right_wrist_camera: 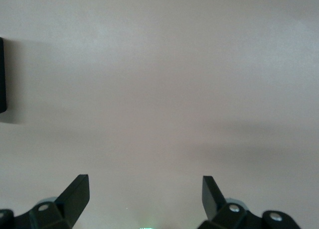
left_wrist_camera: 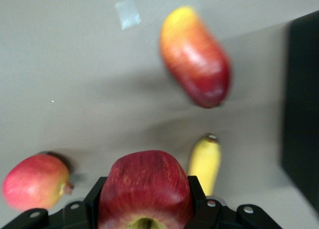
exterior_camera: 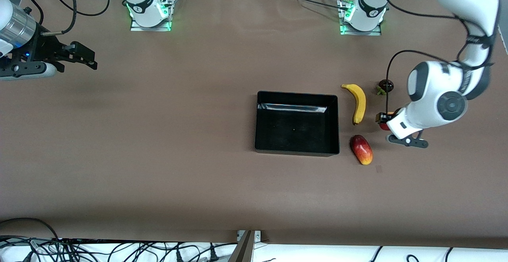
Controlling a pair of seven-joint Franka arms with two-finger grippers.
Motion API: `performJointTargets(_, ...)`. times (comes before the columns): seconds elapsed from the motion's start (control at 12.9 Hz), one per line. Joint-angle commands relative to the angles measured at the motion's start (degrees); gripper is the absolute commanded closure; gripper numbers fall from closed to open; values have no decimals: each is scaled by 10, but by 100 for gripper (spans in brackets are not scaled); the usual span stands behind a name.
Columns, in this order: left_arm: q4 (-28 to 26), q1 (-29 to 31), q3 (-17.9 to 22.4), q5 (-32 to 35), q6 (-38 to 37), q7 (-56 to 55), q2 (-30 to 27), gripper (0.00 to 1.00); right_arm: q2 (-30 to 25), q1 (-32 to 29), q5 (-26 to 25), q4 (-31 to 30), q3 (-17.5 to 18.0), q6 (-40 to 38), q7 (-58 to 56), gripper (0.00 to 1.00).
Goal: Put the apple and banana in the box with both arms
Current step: 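Grasp the small red apple with the left gripper and lift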
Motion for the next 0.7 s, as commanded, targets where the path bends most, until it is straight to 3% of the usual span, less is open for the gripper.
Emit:
performJointTargets(0.0,66,-55,-7,-46,-73,-113,13,71,0,-6,-29,21,1,2,-7,0)
performJointTargets(0.31,59,-137,-10,-93,-22,-308,42,71,11,-4,-68,38,2,3,-6,0)
performJointTargets(0.62,23,-188,-10,-88,66,-392,79,71,17,-4,-60,40,0,2,4,0)
